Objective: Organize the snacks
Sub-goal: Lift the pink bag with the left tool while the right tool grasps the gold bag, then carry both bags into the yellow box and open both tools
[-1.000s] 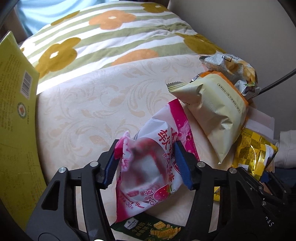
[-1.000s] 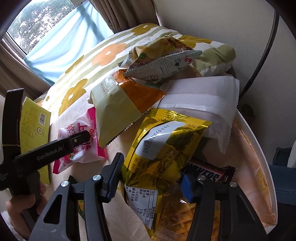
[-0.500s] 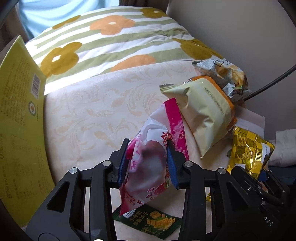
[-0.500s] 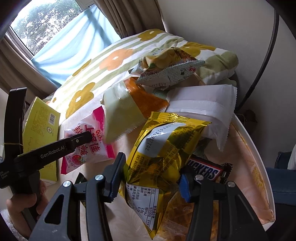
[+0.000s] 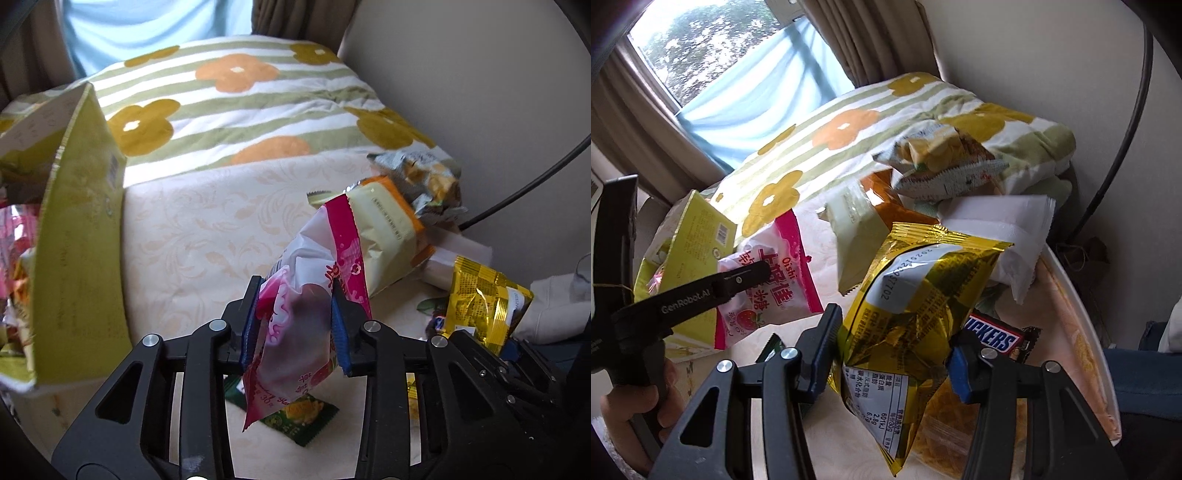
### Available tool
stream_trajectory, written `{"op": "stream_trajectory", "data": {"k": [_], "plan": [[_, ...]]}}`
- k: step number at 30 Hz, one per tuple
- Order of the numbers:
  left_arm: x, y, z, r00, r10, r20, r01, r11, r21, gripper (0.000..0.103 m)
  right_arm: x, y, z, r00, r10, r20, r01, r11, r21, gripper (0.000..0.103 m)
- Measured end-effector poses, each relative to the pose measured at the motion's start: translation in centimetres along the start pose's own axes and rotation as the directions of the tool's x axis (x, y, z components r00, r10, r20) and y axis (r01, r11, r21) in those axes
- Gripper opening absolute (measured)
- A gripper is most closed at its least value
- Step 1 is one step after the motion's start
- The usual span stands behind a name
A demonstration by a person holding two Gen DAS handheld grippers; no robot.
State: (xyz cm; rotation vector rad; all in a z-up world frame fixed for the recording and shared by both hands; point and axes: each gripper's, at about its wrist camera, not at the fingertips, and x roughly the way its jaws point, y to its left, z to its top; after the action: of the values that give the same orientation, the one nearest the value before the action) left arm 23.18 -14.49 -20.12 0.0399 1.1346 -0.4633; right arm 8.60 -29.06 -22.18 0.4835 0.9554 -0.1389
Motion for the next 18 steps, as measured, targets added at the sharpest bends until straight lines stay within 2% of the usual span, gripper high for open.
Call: {"op": "stream_trajectory", "data": {"k": [4, 9, 10, 13, 15, 18], "plan": [[-3.6, 0.4, -0.1, 0.998, 0.006, 0.066, -0.003, 0.999, -0.044, 0.03, -2.0, 0.9, 0.6, 0.999, 0.032, 0.031, -0.03, 0.998, -0.05, 0.048], [-8.6, 2.4, -1.4, 0.986, 0.056, 0.157, -0.037, 0.992, -0.122, 0.03, -5.0, 3.1, 1.7, 0.992, 0.1, 0.072, -0.088, 0.984, -0.152, 0.048], [-9.5, 2.9, -1.8, 0.983, 0.069, 0.17, -0.045, 0.989, -0.14, 0.03, -5.9, 4.4, 1.9, 0.987, 0.136, 0.08, -0.118, 0.973, -0.197, 0.048], [-12.3, 4.6, -2.7, 0.972, 0.11, 0.205, -0.071, 0.979, -0.192, 0.03, -6.4, 5.7, 2.1, 0.983, 0.169, 0.076, -0.148, 0.962, -0.232, 0.048], [-14.1, 5.9, -3.2, 0.965, 0.135, 0.227, -0.082, 0.971, -0.226, 0.03, -6.9, 8.4, 2.1, 0.972, 0.224, 0.068, -0.194, 0.936, -0.295, 0.048], [-16.4, 8.0, -3.7, 0.951, 0.173, 0.255, -0.104, 0.959, -0.263, 0.03, -6.9, 10.2, 2.2, 0.966, 0.249, 0.062, -0.216, 0.92, -0.327, 0.048]]}}
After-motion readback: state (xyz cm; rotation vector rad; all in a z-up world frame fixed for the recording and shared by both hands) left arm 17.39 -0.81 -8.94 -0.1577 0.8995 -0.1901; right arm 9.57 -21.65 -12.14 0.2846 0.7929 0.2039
